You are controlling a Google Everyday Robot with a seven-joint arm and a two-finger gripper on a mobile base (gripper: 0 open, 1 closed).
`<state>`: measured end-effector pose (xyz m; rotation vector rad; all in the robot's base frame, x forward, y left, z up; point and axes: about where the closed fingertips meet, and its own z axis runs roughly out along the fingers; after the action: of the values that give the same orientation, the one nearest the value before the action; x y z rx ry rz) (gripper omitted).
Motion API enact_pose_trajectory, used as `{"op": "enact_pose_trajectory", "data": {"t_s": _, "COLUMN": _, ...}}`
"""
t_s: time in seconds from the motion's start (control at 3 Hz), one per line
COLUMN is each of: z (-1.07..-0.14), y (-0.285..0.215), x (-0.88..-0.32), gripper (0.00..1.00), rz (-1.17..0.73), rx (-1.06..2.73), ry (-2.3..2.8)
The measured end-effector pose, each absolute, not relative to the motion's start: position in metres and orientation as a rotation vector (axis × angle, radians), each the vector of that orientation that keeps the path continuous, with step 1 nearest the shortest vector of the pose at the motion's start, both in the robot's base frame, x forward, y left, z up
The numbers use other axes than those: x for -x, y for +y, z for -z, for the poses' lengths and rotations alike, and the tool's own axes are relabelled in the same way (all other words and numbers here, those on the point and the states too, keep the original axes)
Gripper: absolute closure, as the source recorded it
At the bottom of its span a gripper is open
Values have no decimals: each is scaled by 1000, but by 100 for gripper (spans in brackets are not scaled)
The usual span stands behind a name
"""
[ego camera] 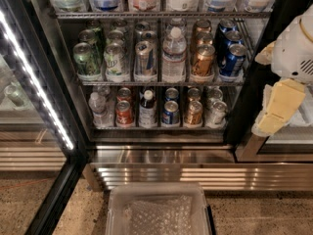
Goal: Pick coke can from bottom shelf of fridge
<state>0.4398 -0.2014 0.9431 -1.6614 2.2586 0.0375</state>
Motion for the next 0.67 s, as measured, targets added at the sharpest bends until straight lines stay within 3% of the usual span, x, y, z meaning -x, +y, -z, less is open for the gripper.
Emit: {"op": "enact_pose_trajectory", "data": {"t_s": 0.67, "z": -936, "y": -198, "x": -441, "gripper": 0, "rz": -46, "rx": 1645, "ry": 2248}}
